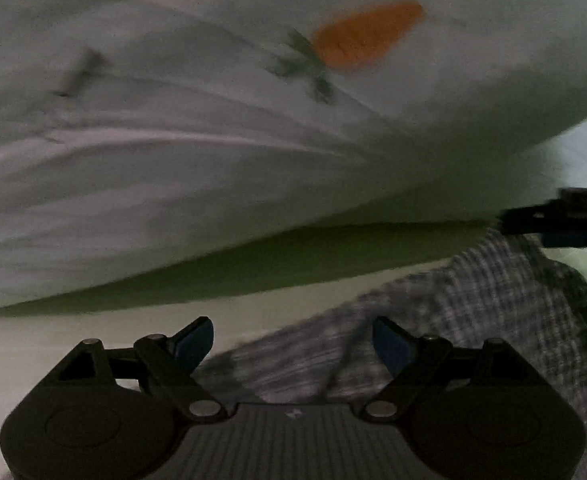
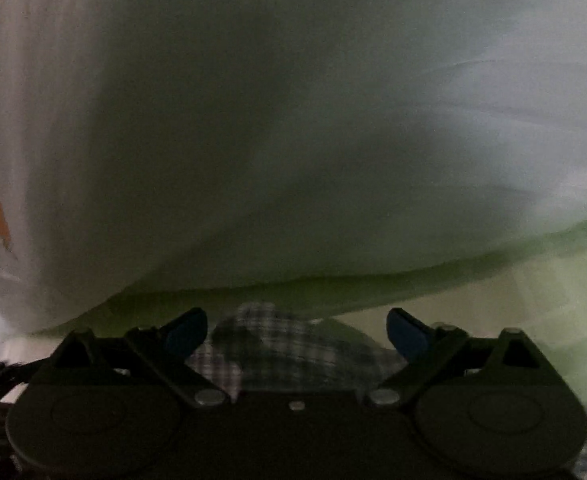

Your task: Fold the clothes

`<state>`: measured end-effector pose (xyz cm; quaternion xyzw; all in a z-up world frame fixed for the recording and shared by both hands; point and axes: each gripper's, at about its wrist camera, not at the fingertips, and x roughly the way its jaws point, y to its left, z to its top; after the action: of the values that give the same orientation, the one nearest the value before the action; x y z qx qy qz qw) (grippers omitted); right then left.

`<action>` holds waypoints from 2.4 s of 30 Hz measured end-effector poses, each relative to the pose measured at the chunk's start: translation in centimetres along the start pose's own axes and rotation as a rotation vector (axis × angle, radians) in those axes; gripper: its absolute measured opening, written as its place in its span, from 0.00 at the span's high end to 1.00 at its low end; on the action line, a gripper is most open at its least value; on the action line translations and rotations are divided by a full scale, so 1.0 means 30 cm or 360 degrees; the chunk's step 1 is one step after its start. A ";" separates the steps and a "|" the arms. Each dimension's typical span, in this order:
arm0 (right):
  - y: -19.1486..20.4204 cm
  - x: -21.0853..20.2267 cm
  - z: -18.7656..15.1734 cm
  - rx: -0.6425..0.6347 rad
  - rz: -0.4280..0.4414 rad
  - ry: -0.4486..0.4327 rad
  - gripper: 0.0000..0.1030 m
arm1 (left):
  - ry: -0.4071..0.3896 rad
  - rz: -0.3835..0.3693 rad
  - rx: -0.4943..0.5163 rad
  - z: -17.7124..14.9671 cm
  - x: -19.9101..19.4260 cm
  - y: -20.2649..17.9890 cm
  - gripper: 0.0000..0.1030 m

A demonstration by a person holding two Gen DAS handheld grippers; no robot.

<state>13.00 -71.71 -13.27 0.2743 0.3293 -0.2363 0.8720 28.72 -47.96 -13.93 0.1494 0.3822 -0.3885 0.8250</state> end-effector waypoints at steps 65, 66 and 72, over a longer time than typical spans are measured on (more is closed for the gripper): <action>-0.047 -0.522 -0.597 0.0556 0.0143 0.0015 0.91 | 0.0302 -0.0349 -0.0263 -0.205 -0.285 -0.129 0.83; -0.038 -0.536 -0.585 0.0509 0.0150 -0.0013 0.92 | 0.0281 -0.0342 -0.0255 -0.202 -0.297 -0.129 0.85; 0.032 -0.615 -0.424 0.0194 0.0250 -0.0237 0.97 | 0.0051 -0.0345 -0.0217 -0.106 -0.398 -0.104 0.90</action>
<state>-4.49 -58.66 -8.01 0.3335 0.2263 -0.2064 0.8916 19.87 -41.98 -6.95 0.0571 0.4348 -0.4460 0.7802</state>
